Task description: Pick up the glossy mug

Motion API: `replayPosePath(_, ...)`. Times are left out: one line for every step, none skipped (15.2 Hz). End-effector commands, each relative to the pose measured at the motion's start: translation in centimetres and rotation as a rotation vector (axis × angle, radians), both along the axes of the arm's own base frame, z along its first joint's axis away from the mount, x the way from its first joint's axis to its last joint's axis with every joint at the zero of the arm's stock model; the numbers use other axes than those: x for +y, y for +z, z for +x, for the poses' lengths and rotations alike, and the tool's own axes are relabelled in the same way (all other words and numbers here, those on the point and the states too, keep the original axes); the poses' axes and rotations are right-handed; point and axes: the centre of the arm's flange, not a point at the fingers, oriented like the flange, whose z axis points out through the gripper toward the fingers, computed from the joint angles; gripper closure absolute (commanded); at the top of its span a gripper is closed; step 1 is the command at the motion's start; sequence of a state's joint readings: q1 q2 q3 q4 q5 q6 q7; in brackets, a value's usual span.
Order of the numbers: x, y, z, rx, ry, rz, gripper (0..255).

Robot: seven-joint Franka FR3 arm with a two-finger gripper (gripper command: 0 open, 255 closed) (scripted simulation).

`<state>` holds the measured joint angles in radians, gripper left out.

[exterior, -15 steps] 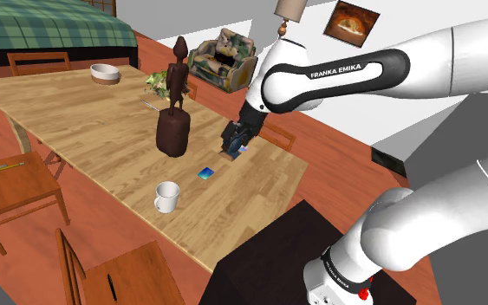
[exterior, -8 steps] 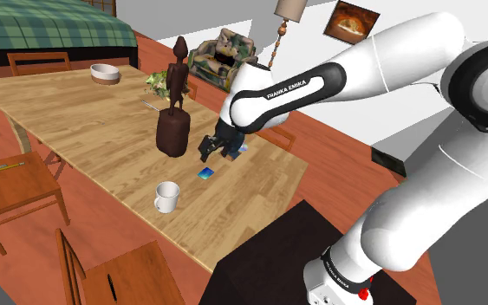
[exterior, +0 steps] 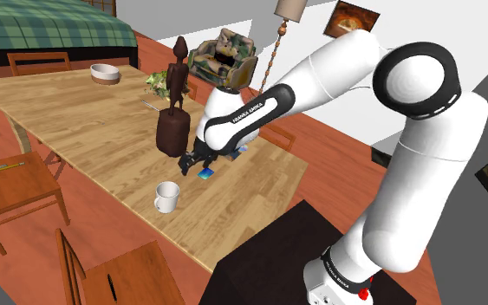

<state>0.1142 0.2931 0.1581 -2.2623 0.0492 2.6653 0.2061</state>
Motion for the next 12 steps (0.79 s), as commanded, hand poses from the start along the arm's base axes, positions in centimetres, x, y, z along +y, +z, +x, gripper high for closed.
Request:
replayPosePath(0.9,-2.2,1.3,0.003,-0.004,-0.004,0)
replayPosePath(1.3,-3.3,1.9,0.005,-0.007,-0.005,0)
replayPosePath(1.7,-4.5,2.5,0.007,-0.009,-0.007,0)
replayPosePath(2.1,-5.6,3.1,0.008,-0.011,-0.009,0)
replayPosePath(2.5,-6.7,3.7,0.010,-0.013,-0.011,0)
replayPosePath(2.9,-7.8,4.3,0.012,-0.015,-0.013,0)
replayPosePath(3.3,-9.0,4.8,0.014,-0.017,-0.014,0)
replayPosePath(3.4,-9.3,5.0,0.014,-0.017,-0.015,0)
replayPosePath(3.4,-9.8,5.0,0.014,-0.017,-0.015,0)
replayPosePath(3.4,-10.4,5.0,0.014,-0.017,-0.015,0)
replayPosePath(3.4,-10.9,5.0,0.014,-0.017,-0.015,0)
replayPosePath(3.4,-11.4,5.0,0.014,-0.017,-0.015,0)
